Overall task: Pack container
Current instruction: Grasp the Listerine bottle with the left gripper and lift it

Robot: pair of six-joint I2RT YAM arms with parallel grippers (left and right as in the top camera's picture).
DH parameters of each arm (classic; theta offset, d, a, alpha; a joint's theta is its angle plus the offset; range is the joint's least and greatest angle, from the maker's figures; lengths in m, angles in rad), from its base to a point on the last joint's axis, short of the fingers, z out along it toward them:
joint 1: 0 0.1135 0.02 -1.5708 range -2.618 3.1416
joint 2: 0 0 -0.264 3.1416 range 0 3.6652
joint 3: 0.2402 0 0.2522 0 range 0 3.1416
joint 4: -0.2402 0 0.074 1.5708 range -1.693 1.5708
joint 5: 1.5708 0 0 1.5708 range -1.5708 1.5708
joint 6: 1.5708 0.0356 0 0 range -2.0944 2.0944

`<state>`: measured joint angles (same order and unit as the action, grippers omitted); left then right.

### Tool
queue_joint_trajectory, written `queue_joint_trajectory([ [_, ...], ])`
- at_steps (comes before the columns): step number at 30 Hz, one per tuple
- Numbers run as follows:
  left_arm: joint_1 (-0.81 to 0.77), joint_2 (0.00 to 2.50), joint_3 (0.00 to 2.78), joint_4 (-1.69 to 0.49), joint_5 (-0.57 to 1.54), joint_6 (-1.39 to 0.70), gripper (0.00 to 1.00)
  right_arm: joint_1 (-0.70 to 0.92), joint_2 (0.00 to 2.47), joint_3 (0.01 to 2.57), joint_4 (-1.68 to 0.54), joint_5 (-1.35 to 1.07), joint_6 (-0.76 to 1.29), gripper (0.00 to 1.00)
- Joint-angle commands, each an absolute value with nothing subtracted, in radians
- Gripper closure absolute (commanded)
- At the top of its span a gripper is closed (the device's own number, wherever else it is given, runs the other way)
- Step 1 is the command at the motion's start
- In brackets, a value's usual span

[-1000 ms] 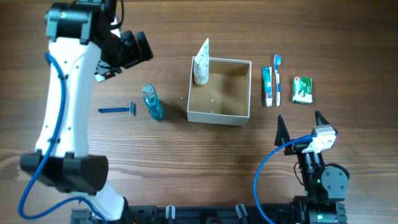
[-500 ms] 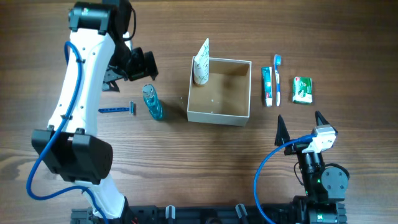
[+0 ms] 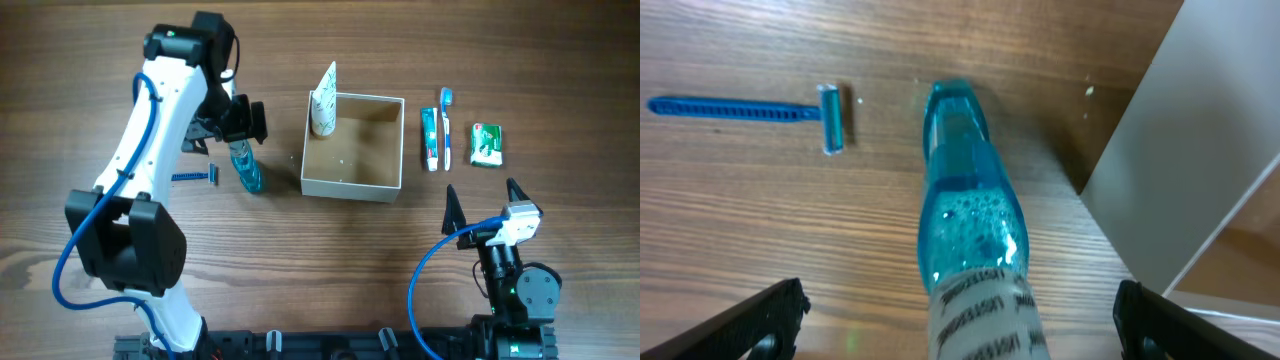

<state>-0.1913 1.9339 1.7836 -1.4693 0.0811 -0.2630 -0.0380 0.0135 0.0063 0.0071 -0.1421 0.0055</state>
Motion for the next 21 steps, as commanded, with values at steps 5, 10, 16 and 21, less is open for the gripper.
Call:
queue_joint_trajectory([
  [5, -0.203, 1.937, 1.676, -1.431, 0.094, -0.296, 0.0, -0.032, 0.007, 0.005, 0.011, -0.151, 0.003, 0.0],
  [10, -0.207, 1.937, 1.649, -1.43, 0.097, -0.295, 0.0, -0.032, 0.007, 0.005, 0.011, -0.151, 0.003, 0.0],
  [16, -0.214, 1.937, 1.649, -1.401, 0.097, -0.291, 0.0, -0.032, 0.007, 0.005, 0.011, -0.151, 0.003, 0.0],
  [21, -0.214, 1.937, 1.649, -1.367, 0.096, -0.291, 0.02, -0.032, 0.007, 0.005, 0.011, -0.151, 0.003, 0.0],
])
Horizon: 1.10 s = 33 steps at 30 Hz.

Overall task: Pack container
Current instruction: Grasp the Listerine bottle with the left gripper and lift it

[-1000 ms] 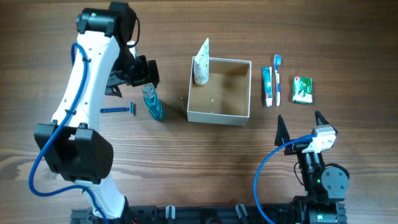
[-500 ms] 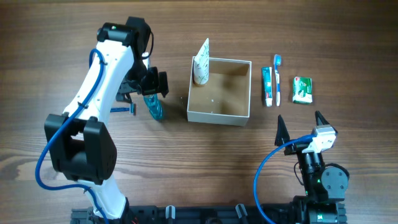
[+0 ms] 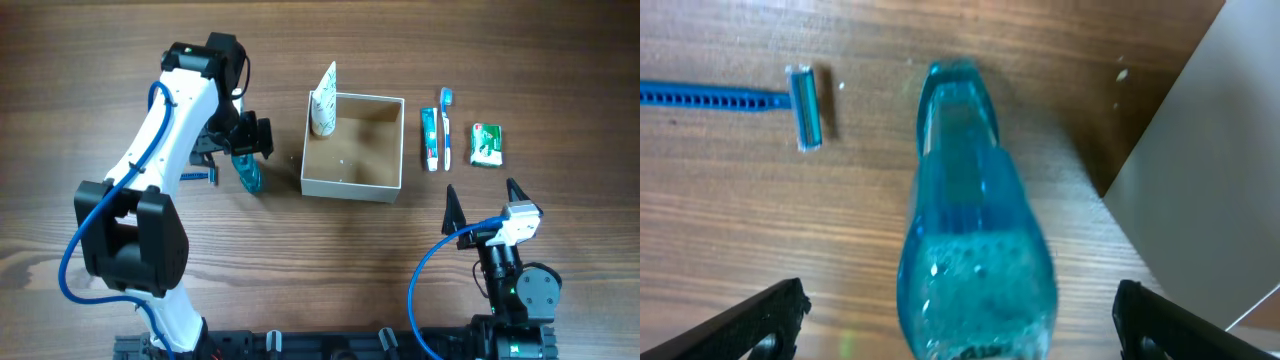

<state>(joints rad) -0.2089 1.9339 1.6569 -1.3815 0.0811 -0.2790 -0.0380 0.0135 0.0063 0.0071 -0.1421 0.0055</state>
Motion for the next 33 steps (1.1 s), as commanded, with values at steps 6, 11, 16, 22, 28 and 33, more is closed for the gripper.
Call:
queue_joint_trajectory([
  [6, -0.214, 1.937, 1.649, -1.353, 0.086, -0.283, 0.12, -0.032, 0.007, 0.005, 0.011, -0.151, 0.003, 0.0],
  [11, -0.214, 1.937, 1.649, -1.354, 0.086, -0.284, 0.27, -0.032, 0.007, 0.005, 0.011, -0.151, 0.003, 0.0],
  [16, -0.214, 1.937, 1.649, -1.357, 0.086, -0.284, 0.42, -0.032, 0.007, 0.005, 0.011, -0.151, 0.003, 0.0],
  [22, -0.214, 1.937, 1.649, -1.357, 0.086, -0.284, 0.64, -0.032, 0.007, 0.005, 0.011, -0.151, 0.003, 0.0],
  [28, -0.214, 1.937, 1.649, -1.357, 0.086, -0.284, 0.78, -0.032, 0.007, 0.005, 0.011, -0.151, 0.002, 0.0],
  [33, -0.214, 1.929, 1.65, -1.357, 0.086, -0.284, 0.78, -0.032, 0.007, 0.005, 0.011, -0.151, 0.003, 0.0],
])
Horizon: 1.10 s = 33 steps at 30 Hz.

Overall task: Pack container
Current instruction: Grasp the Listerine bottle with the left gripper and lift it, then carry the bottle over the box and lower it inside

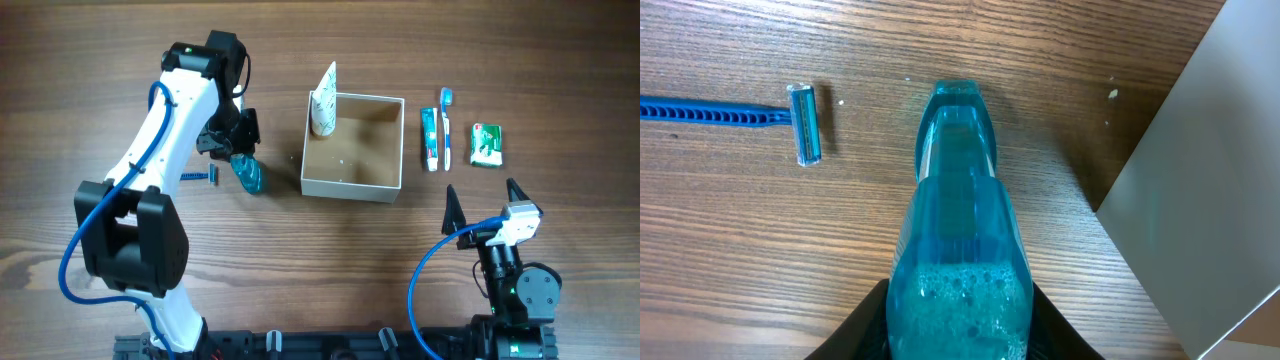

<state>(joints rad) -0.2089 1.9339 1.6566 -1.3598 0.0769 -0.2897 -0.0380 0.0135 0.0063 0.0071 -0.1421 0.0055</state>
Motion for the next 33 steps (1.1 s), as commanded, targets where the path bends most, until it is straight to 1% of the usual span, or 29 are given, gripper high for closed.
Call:
queue_joint_trajectory([
  [1, -0.214, 1.923, 1.654, -1.357, 0.086, -0.284, 0.78, -0.032, 0.007, 0.005, 0.011, -0.151, 0.003, 0.0],
  [4, -0.213, 1.91, 1.687, -1.363, 0.086, -0.284, 0.78, -0.032, 0.007, 0.005, 0.011, -0.151, 0.003, 0.0],
  [10, -0.202, 1.858, 1.847, -1.371, 0.084, -0.282, 0.78, -0.032, 0.007, 0.005, 0.011, -0.151, 0.003, 0.0],
  [18, -0.179, 1.719, 2.012, -1.362, 0.07, -0.265, 0.78, -0.032, 0.007, 0.005, 0.011, -0.151, 0.003, 0.01],
  [23, -0.181, 1.597, 2.027, -1.299, 0.07, -0.267, 0.8, -0.032, 0.007, 0.005, 0.011, -0.151, 0.003, 0.0],
  [26, -0.193, 1.522, 2.027, -1.275, 0.069, -0.299, 0.79, -0.032, 0.007, 0.005, 0.011, -0.151, 0.003, 0.0],
  [28, -0.208, 1.48, 2.027, -1.259, 0.07, -0.326, 0.76, -0.032, 0.007, 0.005, 0.011, -0.151, 0.002, 0.0],
  [33, -0.294, 1.41, 2.027, -1.241, 0.078, -0.39, 0.75, -0.032, 0.007, 0.005, 0.011, -0.151, 0.003, 0.0],
])
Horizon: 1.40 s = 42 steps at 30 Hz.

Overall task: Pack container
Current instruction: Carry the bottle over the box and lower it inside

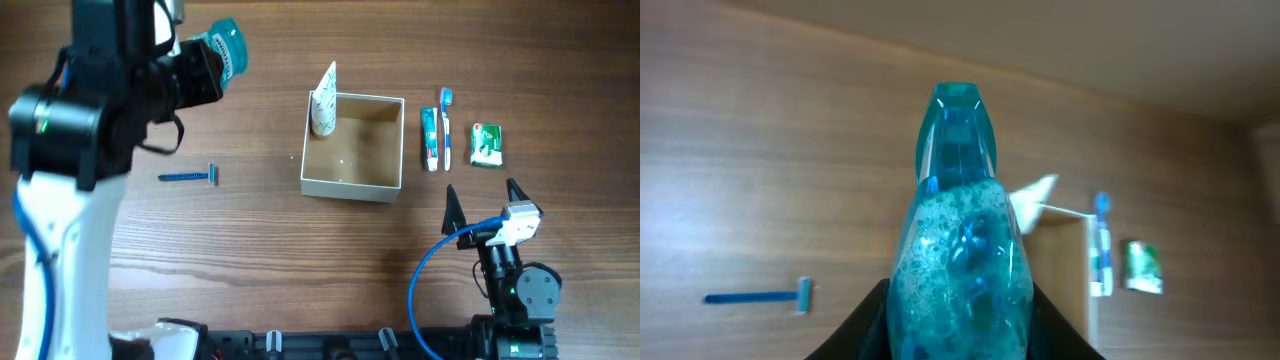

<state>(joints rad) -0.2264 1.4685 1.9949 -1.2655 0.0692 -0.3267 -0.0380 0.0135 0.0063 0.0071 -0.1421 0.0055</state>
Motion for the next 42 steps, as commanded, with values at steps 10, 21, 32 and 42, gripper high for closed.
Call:
queue_joint_trajectory([
  [10, -0.604, 1.458, 2.027, -1.1, 0.078, -0.408, 0.75, -0.032, 0.007, 0.005, 0.011, -0.151, 0.003, 0.0],
  [21, -0.693, 1.631, 2.027, -1.045, 0.128, -0.44, 0.75, -0.032, 0.007, 0.005, 0.011, -0.151, 0.003, 0.0],
  [32, -0.693, 1.793, 2.027, -1.172, 0.13, -0.485, 0.74, -0.032, 0.007, 0.005, 0.011, -0.151, 0.003, 0.0],
  [42, -0.688, 1.907, 2.027, -1.232, -0.015, -0.51, 0.74, -0.032, 0.007, 0.005, 0.011, -0.151, 0.003, 0.0],
])
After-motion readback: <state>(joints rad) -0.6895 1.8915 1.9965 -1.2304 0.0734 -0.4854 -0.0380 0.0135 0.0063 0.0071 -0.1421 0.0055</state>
